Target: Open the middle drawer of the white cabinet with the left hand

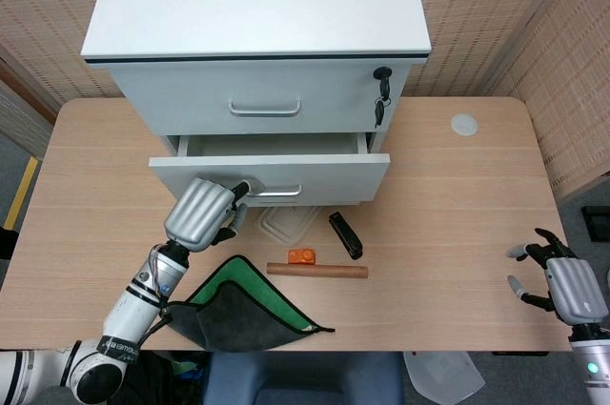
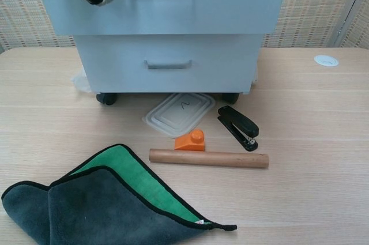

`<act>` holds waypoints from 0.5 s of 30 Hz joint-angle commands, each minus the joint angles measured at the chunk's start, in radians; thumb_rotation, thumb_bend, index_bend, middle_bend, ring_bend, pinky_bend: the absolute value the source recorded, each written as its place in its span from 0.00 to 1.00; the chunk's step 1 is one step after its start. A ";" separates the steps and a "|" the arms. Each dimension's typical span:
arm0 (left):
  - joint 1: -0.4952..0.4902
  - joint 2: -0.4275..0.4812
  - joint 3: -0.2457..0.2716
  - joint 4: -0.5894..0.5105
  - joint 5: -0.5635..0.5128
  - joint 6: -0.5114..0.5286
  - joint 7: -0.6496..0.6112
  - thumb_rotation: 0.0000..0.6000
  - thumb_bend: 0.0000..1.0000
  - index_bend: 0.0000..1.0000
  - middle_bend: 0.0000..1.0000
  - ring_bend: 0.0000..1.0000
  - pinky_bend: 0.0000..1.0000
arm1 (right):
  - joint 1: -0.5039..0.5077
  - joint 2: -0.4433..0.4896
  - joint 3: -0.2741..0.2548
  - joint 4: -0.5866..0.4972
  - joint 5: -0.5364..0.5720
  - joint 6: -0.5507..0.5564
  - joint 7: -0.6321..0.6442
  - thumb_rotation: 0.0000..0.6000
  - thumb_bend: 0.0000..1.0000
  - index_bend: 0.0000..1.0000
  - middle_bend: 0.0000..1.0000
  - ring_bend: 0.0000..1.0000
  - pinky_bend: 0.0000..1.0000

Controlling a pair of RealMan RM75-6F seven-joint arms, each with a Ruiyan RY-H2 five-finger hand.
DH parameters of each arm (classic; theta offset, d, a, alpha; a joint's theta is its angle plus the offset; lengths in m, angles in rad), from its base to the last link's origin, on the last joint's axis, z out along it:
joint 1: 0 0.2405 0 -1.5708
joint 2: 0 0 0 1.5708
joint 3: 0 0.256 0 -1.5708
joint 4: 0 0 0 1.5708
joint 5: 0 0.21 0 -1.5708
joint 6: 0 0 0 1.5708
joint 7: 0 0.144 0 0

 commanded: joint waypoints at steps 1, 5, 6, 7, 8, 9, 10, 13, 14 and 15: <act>0.015 0.013 0.020 -0.028 0.023 0.017 0.015 1.00 0.60 0.33 1.00 1.00 1.00 | 0.000 0.000 0.000 -0.001 -0.002 0.001 -0.002 1.00 0.27 0.40 0.44 0.27 0.28; 0.029 0.024 0.042 -0.069 0.045 0.032 0.038 1.00 0.60 0.33 1.00 1.00 1.00 | 0.000 0.001 -0.001 -0.005 -0.004 0.002 -0.005 1.00 0.27 0.40 0.44 0.27 0.28; 0.031 0.027 0.047 -0.077 0.048 0.033 0.042 1.00 0.60 0.33 1.00 1.00 1.00 | -0.001 0.002 -0.001 -0.006 -0.004 0.003 -0.006 1.00 0.27 0.40 0.44 0.27 0.28; 0.033 0.030 0.051 -0.084 0.052 0.033 0.047 1.00 0.60 0.33 1.00 1.00 1.00 | -0.001 0.002 -0.001 -0.007 -0.005 0.004 -0.007 1.00 0.27 0.40 0.44 0.27 0.28; 0.036 0.034 0.057 -0.094 0.057 0.033 0.051 1.00 0.60 0.33 1.00 1.00 1.00 | -0.002 0.002 -0.002 -0.008 -0.005 0.006 -0.007 1.00 0.27 0.40 0.44 0.27 0.28; 0.038 0.037 0.061 -0.102 0.061 0.034 0.053 1.00 0.60 0.33 1.00 1.00 1.00 | -0.003 0.002 -0.002 -0.009 -0.005 0.007 -0.008 1.00 0.27 0.40 0.44 0.27 0.28; 0.041 0.039 0.065 -0.110 0.067 0.036 0.055 1.00 0.60 0.33 1.00 1.00 1.00 | -0.004 0.002 -0.002 -0.009 -0.005 0.008 -0.008 1.00 0.27 0.40 0.44 0.27 0.28; 0.054 0.045 0.078 -0.135 0.096 0.049 0.061 1.00 0.60 0.34 1.00 1.00 1.00 | -0.007 0.003 -0.004 -0.010 -0.003 0.008 -0.010 1.00 0.27 0.40 0.44 0.27 0.28; 0.060 0.047 0.084 -0.145 0.108 0.055 0.066 1.00 0.60 0.34 1.00 1.00 1.00 | -0.007 0.002 -0.004 -0.011 -0.003 0.008 -0.012 1.00 0.27 0.40 0.44 0.27 0.28; 0.064 0.050 0.090 -0.153 0.116 0.057 0.072 1.00 0.60 0.34 1.00 1.00 1.00 | -0.008 0.002 -0.005 -0.011 -0.004 0.008 -0.012 1.00 0.27 0.40 0.44 0.27 0.28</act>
